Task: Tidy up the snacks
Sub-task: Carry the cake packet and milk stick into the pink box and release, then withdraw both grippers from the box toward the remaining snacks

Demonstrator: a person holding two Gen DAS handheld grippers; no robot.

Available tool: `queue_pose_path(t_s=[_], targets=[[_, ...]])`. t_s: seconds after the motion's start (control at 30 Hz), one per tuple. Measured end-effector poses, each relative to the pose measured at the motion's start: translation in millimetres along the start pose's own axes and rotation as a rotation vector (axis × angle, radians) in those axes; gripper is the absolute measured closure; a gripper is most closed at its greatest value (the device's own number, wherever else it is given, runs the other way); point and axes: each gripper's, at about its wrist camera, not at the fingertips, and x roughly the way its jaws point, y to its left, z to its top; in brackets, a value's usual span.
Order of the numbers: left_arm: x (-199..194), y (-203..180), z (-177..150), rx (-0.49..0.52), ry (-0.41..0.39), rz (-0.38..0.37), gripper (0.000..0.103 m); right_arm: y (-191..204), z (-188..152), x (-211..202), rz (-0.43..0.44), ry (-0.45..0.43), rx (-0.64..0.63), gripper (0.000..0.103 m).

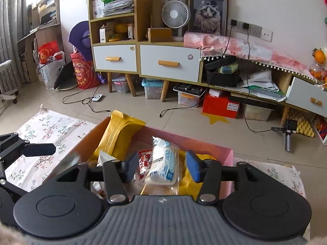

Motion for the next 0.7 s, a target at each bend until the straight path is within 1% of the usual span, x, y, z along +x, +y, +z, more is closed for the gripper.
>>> queue_pose_path(t_s=[0.03,0.1,0.27,0.47,0.7], targets=[[-3,-2,0,0.002,-0.001,-0.001,0.010,-1,0,-2,-0.002,0.002,0.004,0.048],[-11,-6,-1,0.007,0.000,-0.001,0.010,-2,-1,-7,-0.007,0.005,0.013,0.042],[-27,-13,-4,-0.004,0.009,-0.010,0.008,-3,-7,-23,-0.012,0.011,0.029,0.033],[-48,-21,-18,-0.023,0.036,-0.009,0.007,-4,-17,-43,-0.025,0.016,0.054,0.021],[-71,-23,-36,-0.056,0.074,0.001,0.005,2,-38,-64,-0.041,0.042,0.069,0.009]])
